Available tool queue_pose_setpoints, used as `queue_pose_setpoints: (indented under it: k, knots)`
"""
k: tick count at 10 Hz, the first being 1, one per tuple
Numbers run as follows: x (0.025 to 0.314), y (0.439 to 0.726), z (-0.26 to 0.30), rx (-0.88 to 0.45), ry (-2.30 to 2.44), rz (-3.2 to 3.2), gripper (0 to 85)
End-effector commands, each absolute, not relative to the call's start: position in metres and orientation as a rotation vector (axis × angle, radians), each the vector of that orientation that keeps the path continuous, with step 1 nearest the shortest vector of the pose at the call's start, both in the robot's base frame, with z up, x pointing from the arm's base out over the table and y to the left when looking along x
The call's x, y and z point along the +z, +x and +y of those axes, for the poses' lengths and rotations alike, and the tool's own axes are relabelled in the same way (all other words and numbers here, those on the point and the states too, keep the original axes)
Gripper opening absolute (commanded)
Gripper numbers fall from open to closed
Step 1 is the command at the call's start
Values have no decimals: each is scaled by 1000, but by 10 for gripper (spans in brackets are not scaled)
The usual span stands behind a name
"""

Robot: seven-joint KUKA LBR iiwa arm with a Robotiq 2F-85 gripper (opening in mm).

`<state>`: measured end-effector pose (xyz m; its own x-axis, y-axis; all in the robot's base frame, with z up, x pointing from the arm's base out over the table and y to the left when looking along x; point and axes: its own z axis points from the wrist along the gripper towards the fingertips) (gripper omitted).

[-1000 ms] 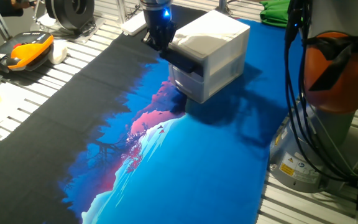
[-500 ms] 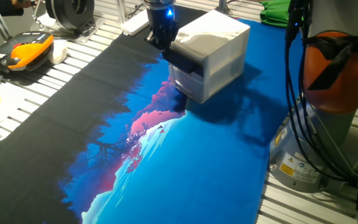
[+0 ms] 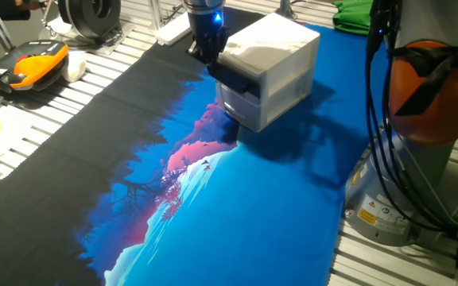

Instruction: Grasp the handle and open the drawer

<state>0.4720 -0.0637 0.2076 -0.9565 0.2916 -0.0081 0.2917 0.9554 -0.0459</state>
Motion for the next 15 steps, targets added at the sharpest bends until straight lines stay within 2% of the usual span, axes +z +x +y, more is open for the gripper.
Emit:
queue_pose_setpoints:
  k: [1,2,3,11,12,15]
  knots:
    - [207,472,-63,-78,470,3112,0]
    - [208,472,-64,-77,457,3119,0]
    - [208,472,-64,-53,459,3118,170]
    - [199,468,-69,-66,495,3073,170]
    - [199,468,-70,-73,501,3067,340]
    - [199,468,-71,-75,509,3054,340]
